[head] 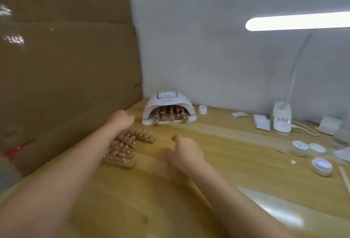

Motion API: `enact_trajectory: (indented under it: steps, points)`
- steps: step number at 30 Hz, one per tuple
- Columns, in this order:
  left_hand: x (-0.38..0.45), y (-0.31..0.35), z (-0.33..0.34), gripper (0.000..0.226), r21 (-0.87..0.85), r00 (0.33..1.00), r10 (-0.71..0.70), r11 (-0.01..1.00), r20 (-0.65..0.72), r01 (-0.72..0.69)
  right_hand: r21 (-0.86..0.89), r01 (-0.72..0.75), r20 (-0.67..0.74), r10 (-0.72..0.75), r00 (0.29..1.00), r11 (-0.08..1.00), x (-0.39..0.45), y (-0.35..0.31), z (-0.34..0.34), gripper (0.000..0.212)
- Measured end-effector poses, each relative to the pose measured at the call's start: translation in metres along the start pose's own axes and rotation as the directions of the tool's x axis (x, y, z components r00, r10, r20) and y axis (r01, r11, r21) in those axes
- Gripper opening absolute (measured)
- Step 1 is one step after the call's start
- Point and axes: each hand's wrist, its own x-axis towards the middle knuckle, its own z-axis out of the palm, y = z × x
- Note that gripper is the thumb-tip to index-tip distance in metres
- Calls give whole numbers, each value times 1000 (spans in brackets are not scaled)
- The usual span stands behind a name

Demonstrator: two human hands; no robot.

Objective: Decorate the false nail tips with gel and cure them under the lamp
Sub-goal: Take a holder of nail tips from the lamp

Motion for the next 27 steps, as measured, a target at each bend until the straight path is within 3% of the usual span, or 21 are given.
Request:
enact_trajectory:
  steps: [4, 9, 13, 19, 22, 27]
  points:
    - [18, -17, -2, 67, -39, 975, -121, 991, 188, 130, -25, -38, 86, 41, 996, 999, 24, -20, 20, 45]
    - [31, -29, -2, 91, 12, 893, -93, 995, 441, 98, -88, -67, 110, 76, 991, 994, 54, -32, 40, 34]
    - [36, -27, 4, 101, 30, 878, -99, 995, 467, 97, -152, -66, 60, 76, 995, 986, 64, -30, 45, 38]
    - [38, -18, 12, 128, 98, 915, -57, 995, 400, 20, -138, -27, -9, 26, 1000, 990, 65, -19, 45, 26]
    - [33, -6, 15, 127, 132, 901, -48, 991, 431, -10, -156, -43, -34, 39, 999, 987, 61, -12, 40, 15]
    - [10, 36, 29, 100, -7, 869, 68, 997, 490, -74, -227, -107, -51, 98, 994, 968, 41, 26, 11, 15]
